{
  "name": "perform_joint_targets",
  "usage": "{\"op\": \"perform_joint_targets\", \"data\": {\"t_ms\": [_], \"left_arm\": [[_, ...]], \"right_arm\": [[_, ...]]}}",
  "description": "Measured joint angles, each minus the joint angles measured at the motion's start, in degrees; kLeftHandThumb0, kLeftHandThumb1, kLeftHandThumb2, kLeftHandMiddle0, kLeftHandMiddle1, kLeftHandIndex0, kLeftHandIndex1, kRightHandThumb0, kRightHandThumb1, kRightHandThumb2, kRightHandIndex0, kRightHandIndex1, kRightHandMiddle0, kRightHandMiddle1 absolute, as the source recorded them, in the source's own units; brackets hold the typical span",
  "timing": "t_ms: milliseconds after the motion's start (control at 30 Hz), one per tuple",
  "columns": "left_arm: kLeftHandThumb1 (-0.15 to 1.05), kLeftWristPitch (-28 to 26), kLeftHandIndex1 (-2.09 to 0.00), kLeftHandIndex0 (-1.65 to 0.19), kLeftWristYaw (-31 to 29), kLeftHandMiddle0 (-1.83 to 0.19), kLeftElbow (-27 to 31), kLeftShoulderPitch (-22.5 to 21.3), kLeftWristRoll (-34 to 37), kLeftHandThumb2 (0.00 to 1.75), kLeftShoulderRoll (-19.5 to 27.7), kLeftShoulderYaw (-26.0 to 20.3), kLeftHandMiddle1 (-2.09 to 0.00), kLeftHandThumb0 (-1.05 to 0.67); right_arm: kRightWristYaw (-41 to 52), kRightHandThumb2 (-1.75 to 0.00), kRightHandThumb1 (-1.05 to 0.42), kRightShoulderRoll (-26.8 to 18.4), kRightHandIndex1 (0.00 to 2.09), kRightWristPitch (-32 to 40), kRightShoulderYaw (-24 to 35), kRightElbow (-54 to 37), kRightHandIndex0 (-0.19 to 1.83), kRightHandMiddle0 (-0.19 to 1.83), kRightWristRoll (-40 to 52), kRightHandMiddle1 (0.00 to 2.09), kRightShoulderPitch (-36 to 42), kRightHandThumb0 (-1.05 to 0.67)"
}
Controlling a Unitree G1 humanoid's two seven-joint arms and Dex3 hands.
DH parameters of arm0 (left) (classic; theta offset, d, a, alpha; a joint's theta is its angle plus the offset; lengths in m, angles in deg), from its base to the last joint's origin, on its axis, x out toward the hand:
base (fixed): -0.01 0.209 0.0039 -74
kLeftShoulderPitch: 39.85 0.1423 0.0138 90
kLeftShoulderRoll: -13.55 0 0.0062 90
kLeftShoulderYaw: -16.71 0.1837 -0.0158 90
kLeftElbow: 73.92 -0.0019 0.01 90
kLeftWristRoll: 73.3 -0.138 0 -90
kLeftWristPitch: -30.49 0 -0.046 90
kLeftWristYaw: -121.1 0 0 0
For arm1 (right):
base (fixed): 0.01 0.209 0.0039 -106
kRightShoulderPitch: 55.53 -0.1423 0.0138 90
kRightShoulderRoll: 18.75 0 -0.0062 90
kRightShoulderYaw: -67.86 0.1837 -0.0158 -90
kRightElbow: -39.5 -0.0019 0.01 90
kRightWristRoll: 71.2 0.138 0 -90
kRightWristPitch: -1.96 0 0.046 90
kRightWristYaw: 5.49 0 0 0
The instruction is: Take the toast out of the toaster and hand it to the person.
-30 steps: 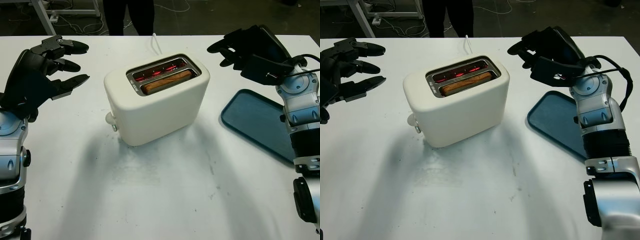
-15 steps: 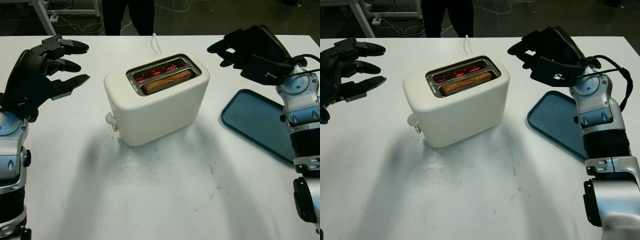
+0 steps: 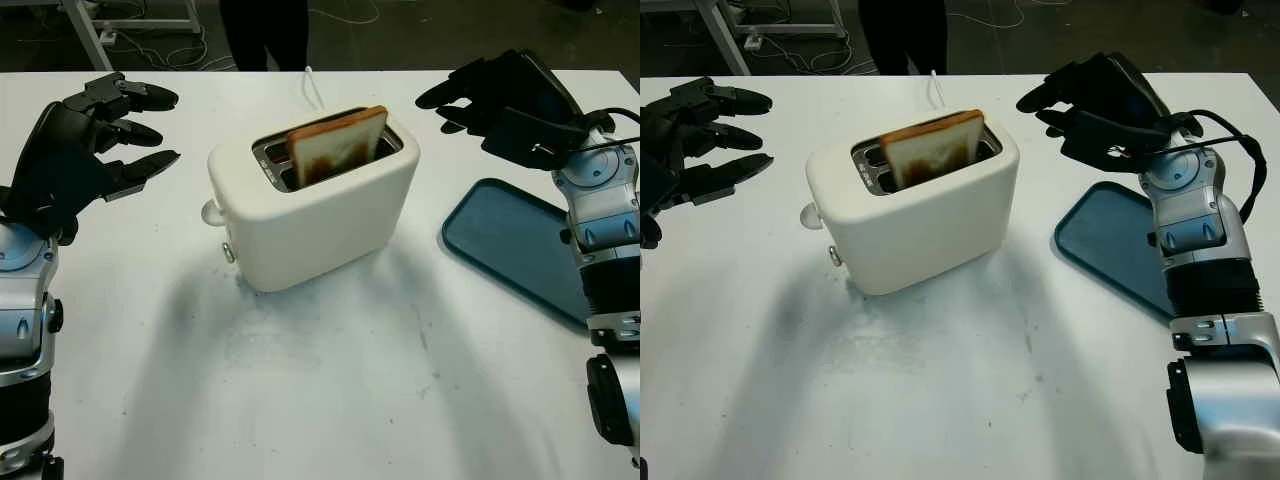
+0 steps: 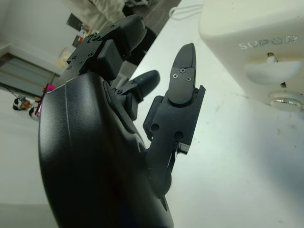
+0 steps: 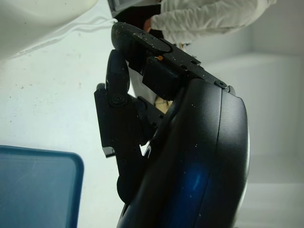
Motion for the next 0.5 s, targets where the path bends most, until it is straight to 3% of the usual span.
{"op": "perform_joint_targets", "data": {"t_ms": [233, 333, 500], "left_arm": [[0.79, 0.22, -0.72, -0.35, 0.00, -0.26, -0.02, 0.00, 0.04, 0.33, 0.00, -0.03, -1.11, -0.23], [0.79, 0.16, -0.72, -0.34, 0.00, -0.26, 0.01, 0.01, 0.02, 0.33, 0.00, -0.02, -1.11, -0.23], [0.79, 0.87, -0.74, -0.35, 0.00, -0.27, -0.07, 0.01, 0.00, 0.33, 0.01, 0.05, -1.11, -0.23]], "right_arm": [[-1.05, -0.22, -0.92, -0.04, 0.16, -0.30, 1.19, 0.32, 1.26, 1.16, 0.01, 0.04, -0.10, -0.30], [-1.21, -0.13, -0.92, -0.48, 0.19, -5.97, 1.58, 3.89, 1.32, 1.23, 0.21, 0.06, -2.14, -0.25], [-1.54, -0.02, -0.90, -1.11, 0.21, -9.97, 1.88, 7.11, 1.35, 1.24, 0.03, 0.06, -8.74, -0.37]]}}
